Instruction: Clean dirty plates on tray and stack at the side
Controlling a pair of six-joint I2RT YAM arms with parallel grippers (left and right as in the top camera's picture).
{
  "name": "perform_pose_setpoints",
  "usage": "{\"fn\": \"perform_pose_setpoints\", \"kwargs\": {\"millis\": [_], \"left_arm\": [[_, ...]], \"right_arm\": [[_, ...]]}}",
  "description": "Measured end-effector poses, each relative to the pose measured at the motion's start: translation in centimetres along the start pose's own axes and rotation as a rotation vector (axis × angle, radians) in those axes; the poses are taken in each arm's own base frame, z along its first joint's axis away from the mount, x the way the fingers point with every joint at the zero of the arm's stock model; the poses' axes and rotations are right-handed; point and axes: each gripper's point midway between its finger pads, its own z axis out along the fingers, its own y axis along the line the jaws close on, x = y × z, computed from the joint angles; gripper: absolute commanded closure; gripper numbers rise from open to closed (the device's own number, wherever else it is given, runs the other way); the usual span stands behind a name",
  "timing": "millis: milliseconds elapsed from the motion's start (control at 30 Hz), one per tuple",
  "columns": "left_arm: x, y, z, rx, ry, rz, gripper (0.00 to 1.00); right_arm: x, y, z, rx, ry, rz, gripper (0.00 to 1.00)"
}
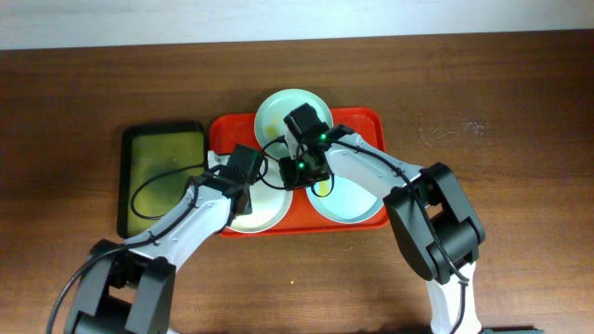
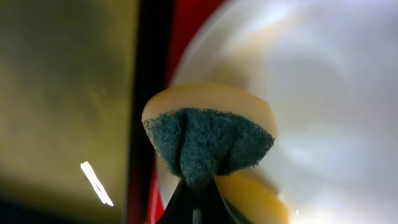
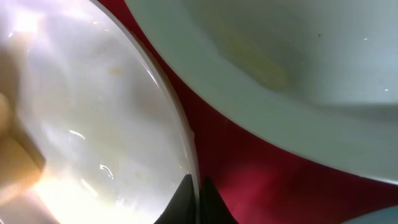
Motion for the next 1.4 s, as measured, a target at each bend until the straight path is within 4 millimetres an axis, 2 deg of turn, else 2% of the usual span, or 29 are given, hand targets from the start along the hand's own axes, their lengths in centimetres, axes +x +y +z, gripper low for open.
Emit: {"fn": "perform_pose_setpoints", "kwargs": {"millis": [133,267,400,433,500,567,667,833,900,1033,1200,1400], "left_arm": [[-1.8,0.2,-0.9,-0.012,-0.051,-0.019,1.0],[-3.0,-0.6,-1.9,0.035,-0.067,-0.034,1.0],[-4.6,-1.3,-4.5,0.127,-0.104,-0.066,1.0],[-5.6,-1.2,-6.0,0.168,-0.135,-0.091,1.0],[-6.9,-0.2,-8.3,0.212,-0.187,-0.137,1.0],[-7.7,1.6,-10.1,0.229,-0.225,-0.185,1.0],[-8.0,6.0,-12.2,0.21,-0.258,-0.282,1.0],[-7.2,9.9,-11.5,0.146,-0.219,-0.368,1.0],[-7.3,11.4,-10.9,0.122,-0.211,-0.409,1.0],[-7.1,12.9,-9.8,0.087,-0.181,-0.448,1.0],[-6.6,13.7,-9.3,0.068,-0.157,-0.464,1.0],[-6.6,13.7,-9.3,0.068,-0.156,-0.464,1.0]], "right_arm": [[0.1,0.0,0.0,0.001,0.003,0.001,0.96],[0.2,0.1,0.0,-0.007,0.01,0.002,0.96],[0.6,0.1,-0.5,0.006,0.037,0.004,0.96],[0.6,0.2,-0.8,0.01,0.042,-0.002,0.96],[0.2,0.5,-2.1,0.024,0.035,-0.027,0.96],[-0.5,0.9,-3.8,0.058,0.007,-0.055,0.96],[-2.5,2.1,-7.3,0.129,-0.085,-0.112,0.96],[-4.5,3.4,-12.0,0.306,-0.208,-0.212,0.96],[-5.3,3.7,-14.1,0.492,-0.264,-0.337,0.96],[-5.5,4.8,-16.4,0.8,-0.291,-0.595,0.96],[-5.3,7.3,-19.3,1.109,-0.317,-0.805,0.96],[-5.7,7.5,-24.1,1.437,-0.345,-0.832,0.96]]}}
